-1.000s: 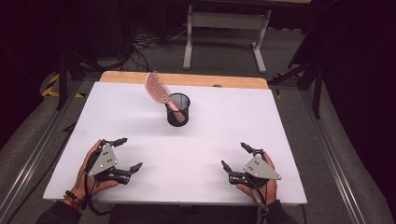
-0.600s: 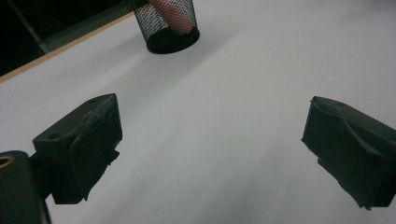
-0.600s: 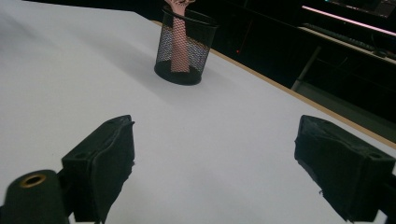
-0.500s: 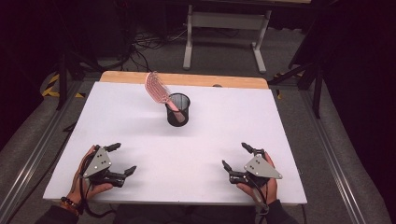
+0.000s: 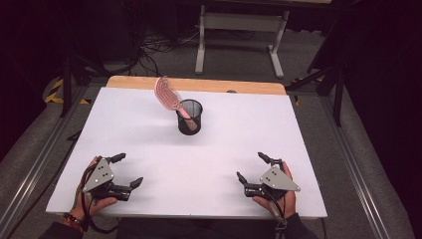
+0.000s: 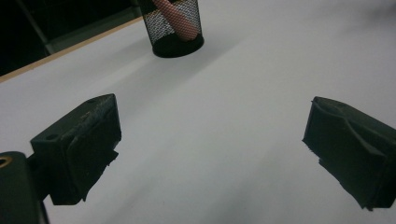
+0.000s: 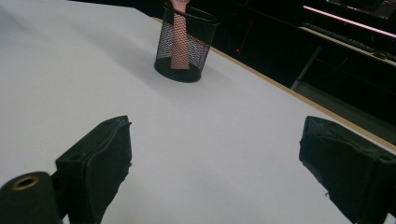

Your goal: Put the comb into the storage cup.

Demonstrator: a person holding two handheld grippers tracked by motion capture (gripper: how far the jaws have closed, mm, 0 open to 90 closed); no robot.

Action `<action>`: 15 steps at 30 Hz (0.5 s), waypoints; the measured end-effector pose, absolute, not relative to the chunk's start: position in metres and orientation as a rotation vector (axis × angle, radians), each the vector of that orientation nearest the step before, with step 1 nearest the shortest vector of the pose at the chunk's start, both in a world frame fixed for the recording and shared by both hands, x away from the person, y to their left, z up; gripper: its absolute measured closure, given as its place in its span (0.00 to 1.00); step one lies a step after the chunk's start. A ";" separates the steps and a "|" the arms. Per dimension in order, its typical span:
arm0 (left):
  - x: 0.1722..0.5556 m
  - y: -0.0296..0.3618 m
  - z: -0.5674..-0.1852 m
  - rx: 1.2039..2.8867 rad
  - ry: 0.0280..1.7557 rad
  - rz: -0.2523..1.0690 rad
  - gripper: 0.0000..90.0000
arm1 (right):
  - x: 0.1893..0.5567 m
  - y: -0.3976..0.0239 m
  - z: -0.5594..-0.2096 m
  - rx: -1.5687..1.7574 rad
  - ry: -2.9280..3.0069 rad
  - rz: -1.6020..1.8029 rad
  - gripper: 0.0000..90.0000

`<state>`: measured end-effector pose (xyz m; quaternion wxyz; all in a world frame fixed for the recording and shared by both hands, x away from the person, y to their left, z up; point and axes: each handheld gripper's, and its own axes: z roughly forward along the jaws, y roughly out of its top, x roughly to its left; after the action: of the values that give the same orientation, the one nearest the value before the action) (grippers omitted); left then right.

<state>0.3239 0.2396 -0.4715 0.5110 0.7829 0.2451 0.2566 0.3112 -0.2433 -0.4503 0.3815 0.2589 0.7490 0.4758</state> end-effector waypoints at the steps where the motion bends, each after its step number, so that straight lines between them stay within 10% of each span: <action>1: 0.324 0.239 -0.471 1.880 0.592 0.616 0.05 | 0.311 -0.244 -0.450 0.660 1.910 1.214 0.12; 15: 0.318 0.239 -0.462 1.826 0.550 0.631 0.05 | 0.309 -0.241 -0.448 0.661 1.893 1.224 0.12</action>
<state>0.3176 0.2390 -0.4618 0.5367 0.7670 0.2309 0.2652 0.3094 -0.2413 -0.4483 0.3861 0.2597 0.7433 0.4806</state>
